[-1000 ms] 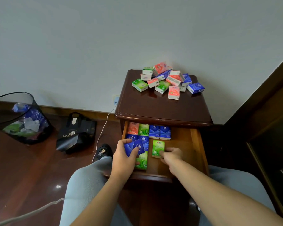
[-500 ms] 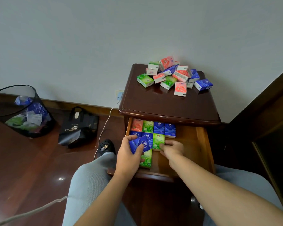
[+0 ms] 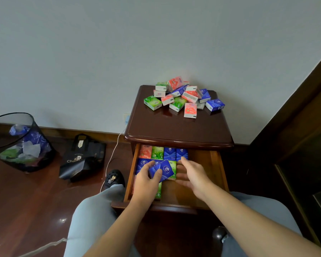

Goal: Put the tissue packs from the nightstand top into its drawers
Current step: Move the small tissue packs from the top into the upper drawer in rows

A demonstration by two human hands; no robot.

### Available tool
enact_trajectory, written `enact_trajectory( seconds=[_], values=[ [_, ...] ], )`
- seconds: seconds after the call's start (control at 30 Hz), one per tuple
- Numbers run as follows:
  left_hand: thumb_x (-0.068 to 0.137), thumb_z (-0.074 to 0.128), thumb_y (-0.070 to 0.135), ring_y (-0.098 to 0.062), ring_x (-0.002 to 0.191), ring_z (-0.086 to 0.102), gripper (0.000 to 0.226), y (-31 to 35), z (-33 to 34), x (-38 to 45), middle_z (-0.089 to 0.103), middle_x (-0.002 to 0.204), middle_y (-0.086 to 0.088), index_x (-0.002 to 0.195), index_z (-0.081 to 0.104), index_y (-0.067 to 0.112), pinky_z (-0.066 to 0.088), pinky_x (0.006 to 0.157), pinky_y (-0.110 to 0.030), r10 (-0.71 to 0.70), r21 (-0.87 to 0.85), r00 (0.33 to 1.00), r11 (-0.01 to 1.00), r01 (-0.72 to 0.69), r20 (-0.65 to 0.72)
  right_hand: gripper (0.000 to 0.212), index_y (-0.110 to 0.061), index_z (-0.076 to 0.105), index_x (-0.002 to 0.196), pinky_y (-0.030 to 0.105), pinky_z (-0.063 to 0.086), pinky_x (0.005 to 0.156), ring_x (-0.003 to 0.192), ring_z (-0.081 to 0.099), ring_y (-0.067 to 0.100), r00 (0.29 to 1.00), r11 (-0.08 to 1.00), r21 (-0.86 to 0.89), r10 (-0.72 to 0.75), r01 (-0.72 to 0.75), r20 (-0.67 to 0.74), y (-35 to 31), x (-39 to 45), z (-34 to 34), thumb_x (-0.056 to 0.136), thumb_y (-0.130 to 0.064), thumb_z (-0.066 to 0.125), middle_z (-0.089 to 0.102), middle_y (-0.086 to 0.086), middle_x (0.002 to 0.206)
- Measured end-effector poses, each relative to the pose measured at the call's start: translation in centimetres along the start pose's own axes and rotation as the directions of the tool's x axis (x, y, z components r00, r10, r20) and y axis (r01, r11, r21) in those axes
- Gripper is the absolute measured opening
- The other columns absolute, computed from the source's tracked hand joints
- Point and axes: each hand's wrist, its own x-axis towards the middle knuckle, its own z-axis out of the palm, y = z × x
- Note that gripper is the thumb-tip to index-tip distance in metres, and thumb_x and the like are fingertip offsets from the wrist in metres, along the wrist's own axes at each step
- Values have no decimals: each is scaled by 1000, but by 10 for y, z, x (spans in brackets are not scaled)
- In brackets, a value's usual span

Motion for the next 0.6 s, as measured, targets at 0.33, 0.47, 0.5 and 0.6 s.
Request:
enact_trajectory(
  seconds=[0.33, 0.47, 0.5, 0.6],
  values=[
    [106, 54, 27, -3, 119, 53, 41, 2, 43, 2, 60, 136, 7, 146, 55, 23, 41, 85, -7, 80, 380, 985, 915, -133, 153, 47, -13, 62, 125, 44, 66, 70, 98, 77, 25, 1000, 999, 28, -26, 25, 15, 12, 6, -39, 86, -23, 86, 75, 8, 117],
    [102, 51, 21, -15, 131, 44, 48, -10, 34, 12, 49, 146, 6, 149, 49, 27, 41, 110, -34, 140, 664, 944, 680, -311, 299, 50, -16, 60, 124, 37, 64, 59, 92, 76, 19, 992, 972, -230, -65, 40, -104, 21, 25, -56, 85, -28, 88, 71, 1, 113],
    [102, 49, 23, -16, 136, 40, 50, -13, 33, 14, 45, 150, 8, 152, 45, 28, 39, 113, -36, 121, 704, 937, 631, -327, 326, 50, -17, 60, 125, 35, 64, 57, 89, 75, 17, 990, 961, -272, -81, 46, -116, 24, 28, -57, 84, -28, 88, 71, -1, 110],
    [104, 44, 32, -15, 150, 26, 54, -20, 33, 18, 32, 162, 13, 157, 36, 35, 26, 123, -41, 80, 762, 915, 528, -375, 395, 56, -16, 59, 129, 32, 63, 59, 92, 73, 17, 979, 939, -335, -136, 78, -151, 31, 40, -54, 82, -18, 90, 67, -4, 106]
  ],
)
